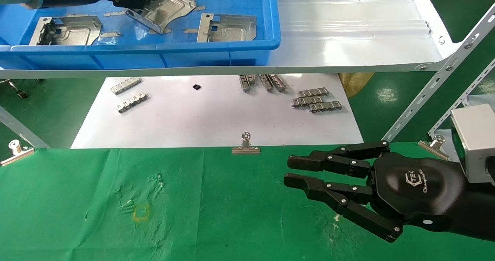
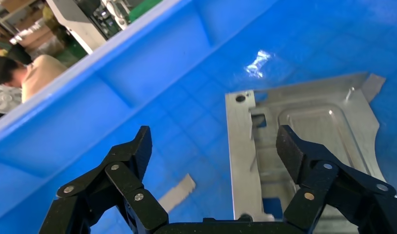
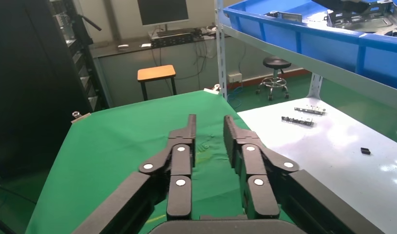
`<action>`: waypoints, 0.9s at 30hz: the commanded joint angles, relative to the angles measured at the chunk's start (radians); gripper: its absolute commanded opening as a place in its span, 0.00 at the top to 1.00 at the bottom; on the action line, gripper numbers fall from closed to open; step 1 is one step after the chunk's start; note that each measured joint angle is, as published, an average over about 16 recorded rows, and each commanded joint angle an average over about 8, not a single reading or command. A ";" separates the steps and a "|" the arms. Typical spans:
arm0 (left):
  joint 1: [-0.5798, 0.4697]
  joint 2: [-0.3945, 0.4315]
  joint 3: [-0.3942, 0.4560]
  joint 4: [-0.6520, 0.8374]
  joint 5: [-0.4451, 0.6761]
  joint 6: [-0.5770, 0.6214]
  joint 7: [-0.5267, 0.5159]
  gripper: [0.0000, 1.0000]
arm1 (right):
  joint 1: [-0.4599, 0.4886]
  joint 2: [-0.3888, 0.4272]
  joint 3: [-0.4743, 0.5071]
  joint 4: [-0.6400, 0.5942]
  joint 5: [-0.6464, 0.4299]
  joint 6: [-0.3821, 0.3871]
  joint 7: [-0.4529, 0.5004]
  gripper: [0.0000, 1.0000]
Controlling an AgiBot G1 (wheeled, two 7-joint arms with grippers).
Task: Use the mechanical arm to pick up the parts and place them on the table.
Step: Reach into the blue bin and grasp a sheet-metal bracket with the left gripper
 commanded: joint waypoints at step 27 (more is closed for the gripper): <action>-0.001 -0.002 -0.002 0.053 -0.002 0.041 -0.007 1.00 | 0.000 0.000 0.000 0.000 0.000 0.000 0.000 0.00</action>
